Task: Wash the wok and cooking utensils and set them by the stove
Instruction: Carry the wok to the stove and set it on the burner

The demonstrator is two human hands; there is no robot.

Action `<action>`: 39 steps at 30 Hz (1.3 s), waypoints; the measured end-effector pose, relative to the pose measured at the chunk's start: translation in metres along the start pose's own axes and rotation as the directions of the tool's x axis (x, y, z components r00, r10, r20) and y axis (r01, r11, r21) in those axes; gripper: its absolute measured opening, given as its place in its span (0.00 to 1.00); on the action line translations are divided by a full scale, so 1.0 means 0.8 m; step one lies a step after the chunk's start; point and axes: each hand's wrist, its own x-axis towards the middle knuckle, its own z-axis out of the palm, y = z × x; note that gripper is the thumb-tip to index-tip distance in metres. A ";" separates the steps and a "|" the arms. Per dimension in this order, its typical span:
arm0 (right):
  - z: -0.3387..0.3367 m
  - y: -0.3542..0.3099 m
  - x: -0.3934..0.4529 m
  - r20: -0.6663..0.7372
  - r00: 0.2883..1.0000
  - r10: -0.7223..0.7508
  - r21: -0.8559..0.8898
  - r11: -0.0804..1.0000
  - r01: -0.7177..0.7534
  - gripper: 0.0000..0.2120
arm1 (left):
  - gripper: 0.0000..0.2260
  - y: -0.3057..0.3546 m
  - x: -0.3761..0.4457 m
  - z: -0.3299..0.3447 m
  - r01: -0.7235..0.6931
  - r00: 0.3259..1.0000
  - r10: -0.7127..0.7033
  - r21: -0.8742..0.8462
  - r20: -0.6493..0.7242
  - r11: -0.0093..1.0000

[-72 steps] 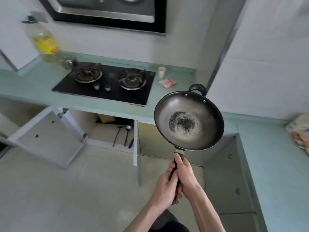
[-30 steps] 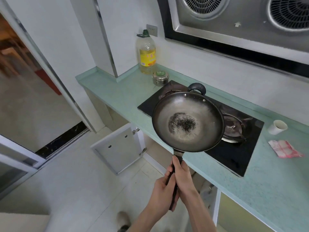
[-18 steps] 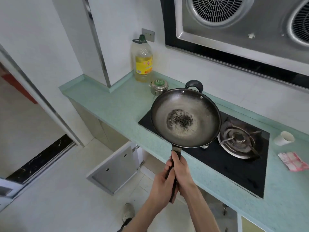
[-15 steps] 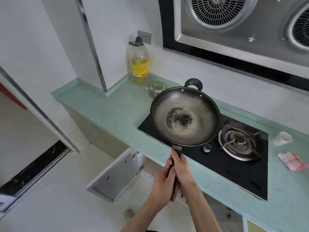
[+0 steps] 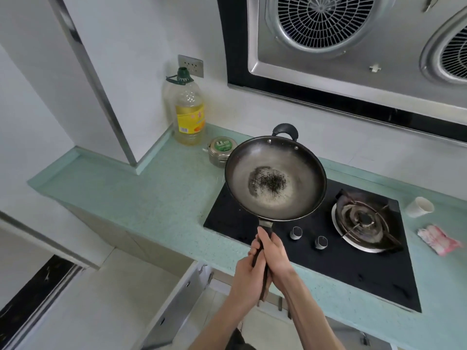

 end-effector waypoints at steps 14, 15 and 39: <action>0.000 -0.029 0.122 0.019 0.994 0.109 0.094 0.990 -0.110 0.11 | 0.20 0.018 0.116 -0.007 0.088 0.996 -0.088 0.013 0.034 0.996; 0.000 -0.028 0.126 0.021 0.993 0.113 0.097 0.989 -0.114 0.11 | 0.20 0.016 0.121 -0.007 0.097 0.995 -0.097 0.011 0.027 0.995; 0.005 -0.016 0.135 -0.088 0.978 0.188 0.139 0.975 -0.174 0.10 | 0.16 0.011 0.124 -0.010 0.270 0.958 -0.257 -0.095 0.130 0.958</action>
